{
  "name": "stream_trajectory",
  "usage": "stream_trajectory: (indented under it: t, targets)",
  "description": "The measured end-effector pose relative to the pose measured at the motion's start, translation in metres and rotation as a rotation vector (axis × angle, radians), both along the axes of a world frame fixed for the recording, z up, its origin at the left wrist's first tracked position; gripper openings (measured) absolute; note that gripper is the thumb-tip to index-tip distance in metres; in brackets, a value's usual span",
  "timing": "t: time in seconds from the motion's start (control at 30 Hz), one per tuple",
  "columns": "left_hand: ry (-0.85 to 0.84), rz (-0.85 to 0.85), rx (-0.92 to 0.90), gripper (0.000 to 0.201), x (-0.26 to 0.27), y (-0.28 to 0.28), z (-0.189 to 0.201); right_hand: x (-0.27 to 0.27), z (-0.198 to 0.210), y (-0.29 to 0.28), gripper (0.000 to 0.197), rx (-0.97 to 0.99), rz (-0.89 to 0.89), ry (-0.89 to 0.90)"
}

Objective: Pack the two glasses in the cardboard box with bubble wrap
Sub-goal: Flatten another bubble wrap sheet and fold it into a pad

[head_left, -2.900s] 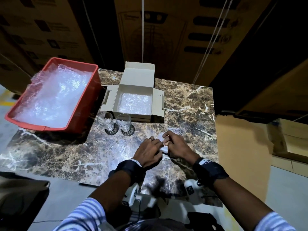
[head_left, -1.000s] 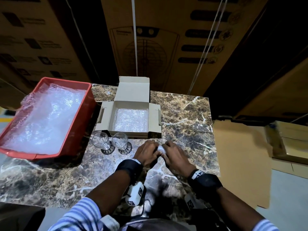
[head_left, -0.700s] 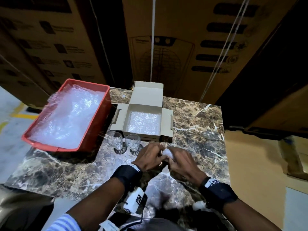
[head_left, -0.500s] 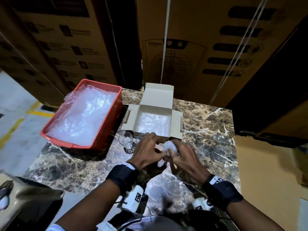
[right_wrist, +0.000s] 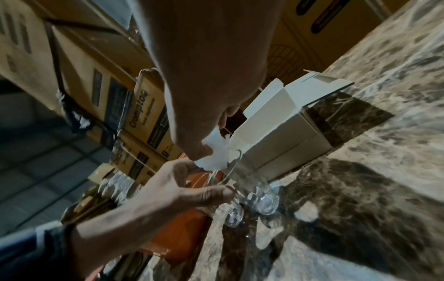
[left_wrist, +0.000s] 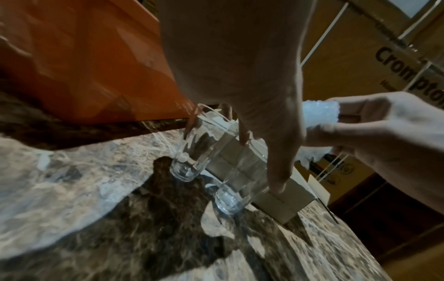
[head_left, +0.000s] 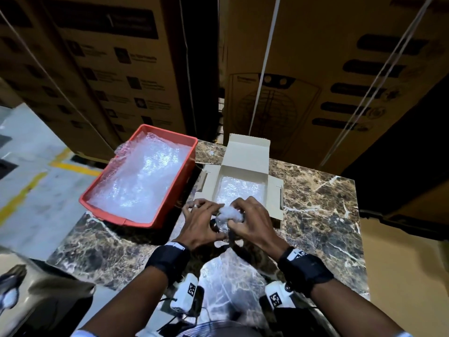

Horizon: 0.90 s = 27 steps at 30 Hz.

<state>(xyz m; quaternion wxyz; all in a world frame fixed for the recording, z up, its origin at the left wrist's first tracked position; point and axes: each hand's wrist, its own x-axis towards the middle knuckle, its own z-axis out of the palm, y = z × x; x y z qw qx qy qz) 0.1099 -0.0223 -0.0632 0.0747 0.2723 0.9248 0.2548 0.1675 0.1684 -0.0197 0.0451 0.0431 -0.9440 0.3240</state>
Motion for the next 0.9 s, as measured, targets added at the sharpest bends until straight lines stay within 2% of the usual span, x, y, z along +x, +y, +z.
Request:
stream_trajectory:
  t: [0.1,0.3,0.53,0.67,0.8,0.9]
  targets:
    - [-0.001,-0.017,0.061,0.062,-0.005,0.0,-0.01,-0.009,-0.002,-0.005,0.026,0.183,0.06,-0.058]
    - [0.037,-0.022,0.094,0.053,-0.011,0.0,-0.007,-0.028,0.006,-0.019,0.03,0.436,0.132,-0.192]
    - [0.04,0.009,0.111,0.041,-0.014,-0.001,-0.011,-0.056,0.003,-0.051,0.025,0.732,0.166,-0.411]
    - [0.046,0.021,0.125,0.038,-0.014,0.0,-0.012,-0.061,0.008,-0.051,0.024,0.778,0.251,-0.461]
    - [0.035,0.011,0.125,0.045,-0.015,0.0,-0.012,-0.066,0.021,-0.039,0.031,0.66,0.363,-0.622]
    - [0.029,0.016,0.145,0.047,-0.014,0.0,-0.009,-0.061,0.03,-0.03,0.021,0.649,0.388,-0.528]
